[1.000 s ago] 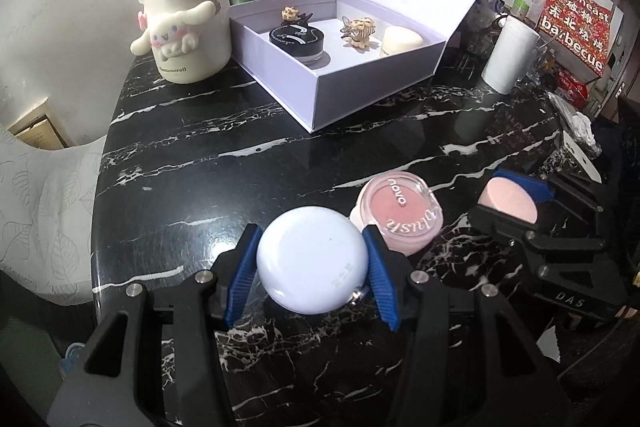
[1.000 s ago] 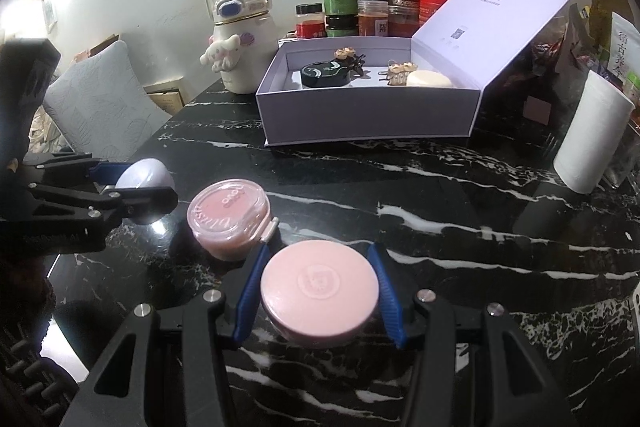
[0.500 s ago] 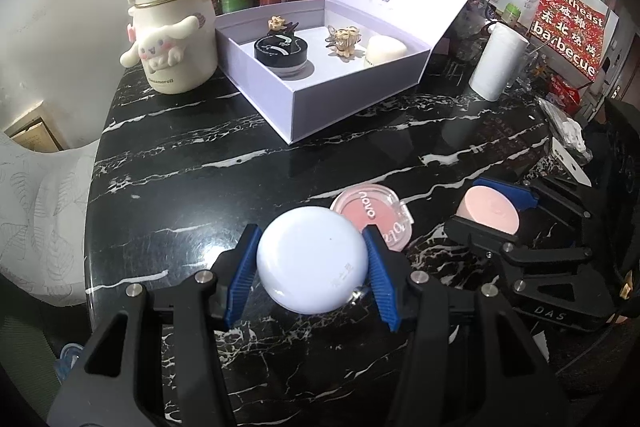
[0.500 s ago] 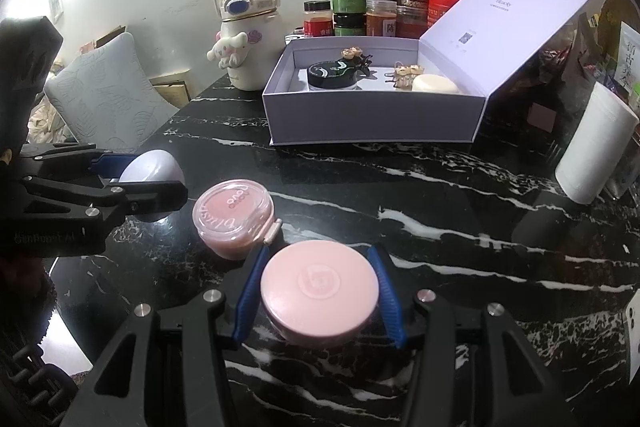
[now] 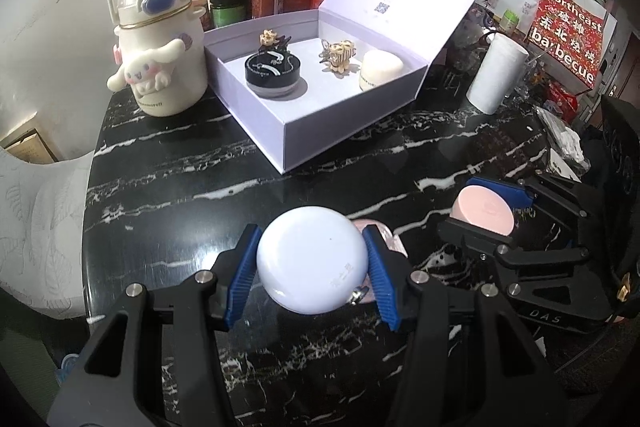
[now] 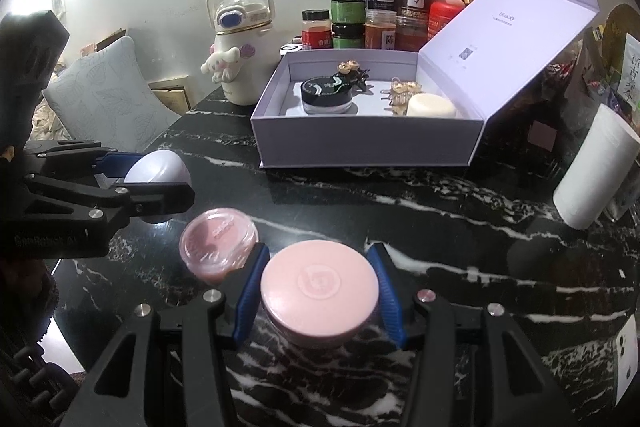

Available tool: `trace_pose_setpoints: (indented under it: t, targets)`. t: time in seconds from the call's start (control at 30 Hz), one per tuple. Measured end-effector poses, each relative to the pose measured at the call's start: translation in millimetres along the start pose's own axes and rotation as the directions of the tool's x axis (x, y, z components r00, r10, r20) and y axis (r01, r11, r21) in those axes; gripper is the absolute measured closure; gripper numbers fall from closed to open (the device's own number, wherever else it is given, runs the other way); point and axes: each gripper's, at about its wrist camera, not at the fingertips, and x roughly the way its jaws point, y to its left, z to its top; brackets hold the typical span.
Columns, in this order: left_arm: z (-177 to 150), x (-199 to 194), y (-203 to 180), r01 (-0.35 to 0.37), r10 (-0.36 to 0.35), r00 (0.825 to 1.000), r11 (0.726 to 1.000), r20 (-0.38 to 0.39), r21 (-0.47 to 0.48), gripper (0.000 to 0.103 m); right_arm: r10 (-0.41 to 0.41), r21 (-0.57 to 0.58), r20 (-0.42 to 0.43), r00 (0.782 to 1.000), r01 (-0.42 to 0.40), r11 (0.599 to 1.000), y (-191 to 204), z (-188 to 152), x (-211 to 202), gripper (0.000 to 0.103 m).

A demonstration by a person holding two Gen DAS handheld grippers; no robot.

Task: Organize objects
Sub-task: 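Lift the pink jar and white compact off the table, then carry the pink jar and white compact over the lavender box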

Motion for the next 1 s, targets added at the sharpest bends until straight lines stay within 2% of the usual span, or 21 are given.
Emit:
trace_pose_setpoints:
  t: [0.6,1.0]
  targets:
    - [55.4,25.6,-1.0,0.023,-0.024,0.999,0.998,0.02,0.063,0.053,-0.021,-0.022,0.0,1.0,0.021,1.0,-20.6,39.4,24.1,0.051]
    - [93.1,45.2,0.3,0.007,-0.01,0.999,0.997,0.042,0.075,0.053,-0.033,-0.048,0.019,0.999,0.034,0.998,-38.7,72.8,40.8,0.051]
